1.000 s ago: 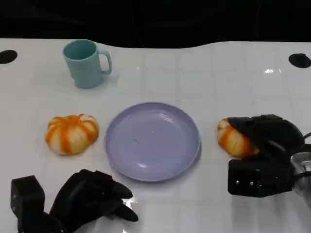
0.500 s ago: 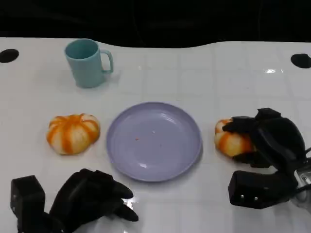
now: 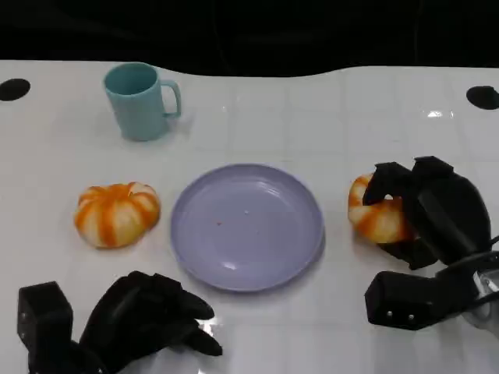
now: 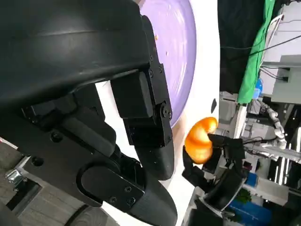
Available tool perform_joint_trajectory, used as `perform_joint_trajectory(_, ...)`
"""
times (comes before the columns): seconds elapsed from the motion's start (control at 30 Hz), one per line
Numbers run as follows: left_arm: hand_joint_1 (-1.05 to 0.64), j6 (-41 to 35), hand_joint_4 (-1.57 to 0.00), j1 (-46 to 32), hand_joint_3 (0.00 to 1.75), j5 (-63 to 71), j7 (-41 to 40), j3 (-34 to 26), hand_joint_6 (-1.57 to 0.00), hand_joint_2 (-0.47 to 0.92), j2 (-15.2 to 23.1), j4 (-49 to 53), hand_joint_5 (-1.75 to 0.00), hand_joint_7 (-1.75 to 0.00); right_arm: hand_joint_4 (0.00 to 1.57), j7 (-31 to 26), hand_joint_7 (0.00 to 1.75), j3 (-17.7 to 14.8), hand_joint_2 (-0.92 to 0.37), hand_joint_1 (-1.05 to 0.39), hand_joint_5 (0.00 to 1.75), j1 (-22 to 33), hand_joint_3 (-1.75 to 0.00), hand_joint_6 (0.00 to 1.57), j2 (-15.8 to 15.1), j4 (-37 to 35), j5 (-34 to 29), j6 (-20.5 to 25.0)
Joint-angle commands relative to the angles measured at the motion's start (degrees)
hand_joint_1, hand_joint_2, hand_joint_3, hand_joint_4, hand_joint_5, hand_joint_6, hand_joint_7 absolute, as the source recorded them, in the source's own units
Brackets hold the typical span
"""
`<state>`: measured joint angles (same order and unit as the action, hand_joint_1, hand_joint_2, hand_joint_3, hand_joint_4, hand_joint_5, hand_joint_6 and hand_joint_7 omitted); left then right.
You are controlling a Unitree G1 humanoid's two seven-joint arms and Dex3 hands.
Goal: Grasp the bread from the table and place it into the plate.
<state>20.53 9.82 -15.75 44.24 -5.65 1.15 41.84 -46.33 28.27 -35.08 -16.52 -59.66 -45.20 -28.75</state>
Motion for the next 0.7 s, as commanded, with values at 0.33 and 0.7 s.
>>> perform_joint_trajectory(0.33,-1.05,-0.4,-1.57,-0.5,0.0,-0.2,-0.1,-0.1,-1.57,0.74,1.0,-0.5,-0.24,-0.04,1.0,4.6,1.65,-2.9,-0.25,-0.12,1.75,-0.9,-1.45,0.81,1.2,7.3,4.2,-2.3)
perform_joint_trajectory(0.7,-1.05,0.8,-1.57,-0.4,0.0,-0.2,0.5,-0.3,-1.57,0.75,1.1,0.7,-0.25,-0.04,1.0,14.3,1.63,-2.1,-0.2,-0.13,1.75,-0.5,-1.51,0.82,5.9,15.5,6.1,-3.2)
